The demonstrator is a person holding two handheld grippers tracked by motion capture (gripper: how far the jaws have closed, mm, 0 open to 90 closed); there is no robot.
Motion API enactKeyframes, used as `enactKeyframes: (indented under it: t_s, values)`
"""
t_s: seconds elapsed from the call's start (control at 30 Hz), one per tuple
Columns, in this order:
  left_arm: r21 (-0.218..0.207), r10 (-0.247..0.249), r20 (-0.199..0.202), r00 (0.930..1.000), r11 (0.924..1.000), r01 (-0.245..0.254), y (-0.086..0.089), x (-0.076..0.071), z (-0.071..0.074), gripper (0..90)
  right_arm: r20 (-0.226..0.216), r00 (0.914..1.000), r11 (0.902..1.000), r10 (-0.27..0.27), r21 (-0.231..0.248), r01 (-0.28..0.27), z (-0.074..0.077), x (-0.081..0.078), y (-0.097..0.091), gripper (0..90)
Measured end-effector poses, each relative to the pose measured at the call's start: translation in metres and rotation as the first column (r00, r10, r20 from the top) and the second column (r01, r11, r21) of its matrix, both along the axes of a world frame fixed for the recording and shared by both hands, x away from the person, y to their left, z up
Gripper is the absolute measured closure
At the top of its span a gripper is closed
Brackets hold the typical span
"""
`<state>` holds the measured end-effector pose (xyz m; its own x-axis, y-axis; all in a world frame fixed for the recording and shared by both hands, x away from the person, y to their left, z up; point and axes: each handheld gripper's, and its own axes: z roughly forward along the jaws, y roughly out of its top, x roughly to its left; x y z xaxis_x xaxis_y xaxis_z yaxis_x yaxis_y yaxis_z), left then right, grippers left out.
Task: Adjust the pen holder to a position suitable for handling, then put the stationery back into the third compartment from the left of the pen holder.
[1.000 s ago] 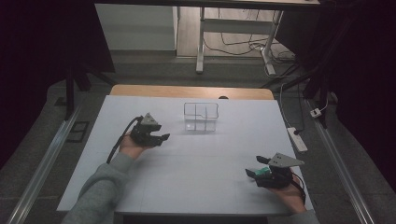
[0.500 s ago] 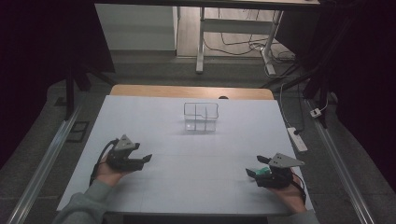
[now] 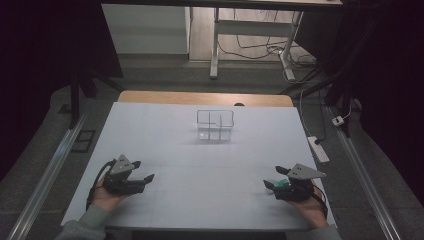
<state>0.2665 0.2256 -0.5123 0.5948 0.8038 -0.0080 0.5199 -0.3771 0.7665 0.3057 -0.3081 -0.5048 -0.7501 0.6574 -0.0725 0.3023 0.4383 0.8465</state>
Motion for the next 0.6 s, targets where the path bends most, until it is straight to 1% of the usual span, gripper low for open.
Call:
enactKeyframes:
  t_s: [0.07, 0.1, 0.13, 0.17, 0.27, 0.37, 0.4, 0.47, 0.5, 0.57, 0.6]
  values:
    - [0.004, -0.005, -0.001, 1.0000, 1.0000, 0.005, -0.001, 0.000, -0.001, 28.3, 0.004, 1.0000, 1.0000, -0.005, 0.007, 0.005, 0.001, 0.000, -0.001, 28.2]
    - [0.005, -0.006, -0.002, 1.0000, 1.0000, 0.006, -0.002, 0.000, -0.001, 28.3, 0.002, 1.0000, 0.9999, 0.000, 0.014, 0.000, 0.001, 0.000, -0.001, 28.1]
    - [0.006, -0.009, -0.002, 1.0000, 0.9999, 0.009, -0.002, 0.000, -0.001, 28.2, 0.001, 1.0000, 0.9999, 0.004, 0.011, -0.004, 0.002, 0.000, -0.002, 28.0]
    - [0.007, -0.009, -0.002, 1.0000, 0.9999, 0.009, -0.002, 0.000, -0.001, 28.1, 0.003, 1.0000, 1.0000, 0.003, -0.001, -0.003, 0.003, 0.000, -0.003, 27.8]
    - [0.009, -0.005, -0.003, 1.0000, 0.9999, 0.005, -0.002, 0.001, -0.001, 27.8, 0.015, 0.9998, 0.9998, 0.016, -0.008, -0.016, 0.005, -0.001, -0.003, 27.8]
    - [0.009, -0.006, -0.010, 0.9999, 0.9999, 0.006, -0.001, 0.002, -0.002, 27.7, 0.024, 0.9995, 0.9991, 0.021, -0.038, -0.020, 0.011, -0.001, -0.006, 28.1]
    - [0.009, -0.007, -0.013, 0.9999, 0.9999, 0.007, -0.001, 0.003, -0.002, 27.6, 0.024, 0.9993, 0.9990, 0.029, -0.036, -0.028, 0.012, -0.001, -0.007, 28.7]
    - [0.011, -0.010, -0.015, 0.9998, 0.9999, 0.010, -0.002, 0.004, -0.003, 27.5, 0.004, 0.9985, 0.9973, 0.054, -0.051, -0.054, 0.012, 0.001, -0.009, 29.2]
    - [0.010, -0.011, -0.016, 0.9998, 0.9999, 0.011, -0.003, 0.004, -0.003, 27.4, -0.006, 0.9978, 0.9954, 0.066, -0.070, -0.066, 0.012, 0.001, -0.010, 29.1]
    - [0.011, -0.012, -0.016, 0.9998, 0.9999, 0.013, -0.003, 0.003, -0.003, 27.3, -0.034, 0.9950, 0.9888, 0.094, -0.113, -0.097, 0.013, 0.002, -0.011, 28.5]
    - [0.011, -0.013, -0.015, 0.9998, 0.9999, 0.013, -0.003, 0.003, -0.003, 27.3, -0.038, 0.9934, 0.9853, 0.109, -0.128, -0.113, 0.014, 0.002, -0.012, 28.7]
